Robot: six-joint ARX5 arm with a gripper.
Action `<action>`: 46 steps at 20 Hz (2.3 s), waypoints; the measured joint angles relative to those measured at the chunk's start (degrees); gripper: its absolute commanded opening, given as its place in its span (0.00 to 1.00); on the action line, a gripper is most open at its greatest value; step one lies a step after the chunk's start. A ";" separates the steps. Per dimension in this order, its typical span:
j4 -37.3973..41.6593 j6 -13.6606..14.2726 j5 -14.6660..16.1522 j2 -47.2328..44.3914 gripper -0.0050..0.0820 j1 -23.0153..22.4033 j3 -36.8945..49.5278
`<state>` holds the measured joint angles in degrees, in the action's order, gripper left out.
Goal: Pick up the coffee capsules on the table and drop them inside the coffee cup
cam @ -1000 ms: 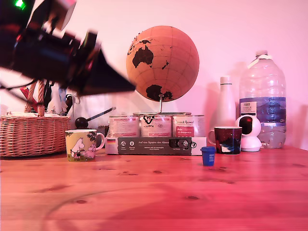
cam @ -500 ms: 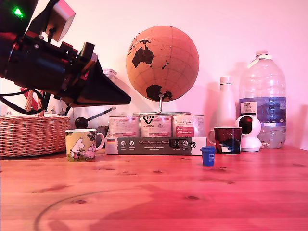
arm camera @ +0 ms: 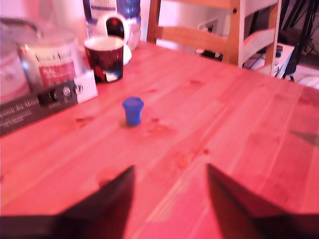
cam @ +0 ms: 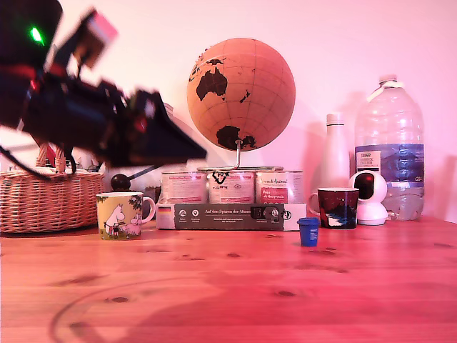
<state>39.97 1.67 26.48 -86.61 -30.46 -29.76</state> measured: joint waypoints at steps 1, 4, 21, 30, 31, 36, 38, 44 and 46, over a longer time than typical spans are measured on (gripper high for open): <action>1.33 0.00 0.00 -1.14 0.77 0.00 0.00; 5.16 0.02 0.00 -4.37 0.77 -0.33 -0.02; 8.37 0.00 -3.63 -21.92 0.77 -4.72 -11.76; -1.01 -0.04 -5.16 -24.24 0.77 -5.38 -21.18; -2.43 -0.02 -5.18 -24.24 0.77 -5.49 -22.18; -8.61 -0.04 -5.20 -26.38 0.77 -5.55 -28.96; -9.22 -0.11 -5.42 -27.69 0.77 -5.62 -30.34; -16.37 -1.16 -6.21 -31.95 0.77 -5.95 -37.94; -18.58 -1.18 -6.49 -33.16 0.77 -5.92 -40.94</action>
<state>21.39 0.49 19.99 -119.77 -36.38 -70.70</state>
